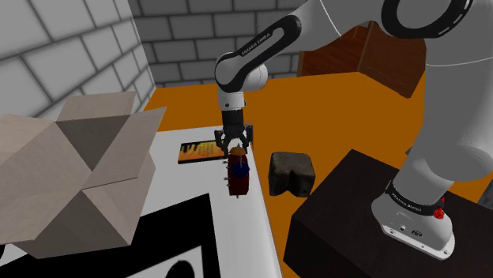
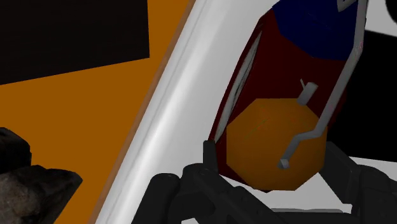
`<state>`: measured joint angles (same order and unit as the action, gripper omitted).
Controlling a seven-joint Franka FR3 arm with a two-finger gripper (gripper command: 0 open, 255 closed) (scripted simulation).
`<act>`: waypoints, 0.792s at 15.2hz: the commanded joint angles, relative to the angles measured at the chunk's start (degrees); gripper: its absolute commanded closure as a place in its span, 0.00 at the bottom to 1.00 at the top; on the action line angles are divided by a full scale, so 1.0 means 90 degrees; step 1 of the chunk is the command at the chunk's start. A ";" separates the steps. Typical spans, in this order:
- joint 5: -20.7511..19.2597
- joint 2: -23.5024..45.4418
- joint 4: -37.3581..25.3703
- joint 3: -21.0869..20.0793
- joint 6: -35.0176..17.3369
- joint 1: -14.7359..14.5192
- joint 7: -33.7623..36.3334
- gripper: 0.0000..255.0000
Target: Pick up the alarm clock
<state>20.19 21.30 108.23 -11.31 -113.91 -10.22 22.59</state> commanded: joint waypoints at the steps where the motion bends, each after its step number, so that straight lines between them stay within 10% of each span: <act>1: -0.0001 0.0013 0.0001 0.0000 -0.0010 -0.0001 -0.0003 1.00; 12: -0.0003 -0.0130 -0.0061 -0.0005 0.0184 0.0006 0.0064 1.00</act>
<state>20.18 20.53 107.92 -11.36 -112.85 -10.24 23.04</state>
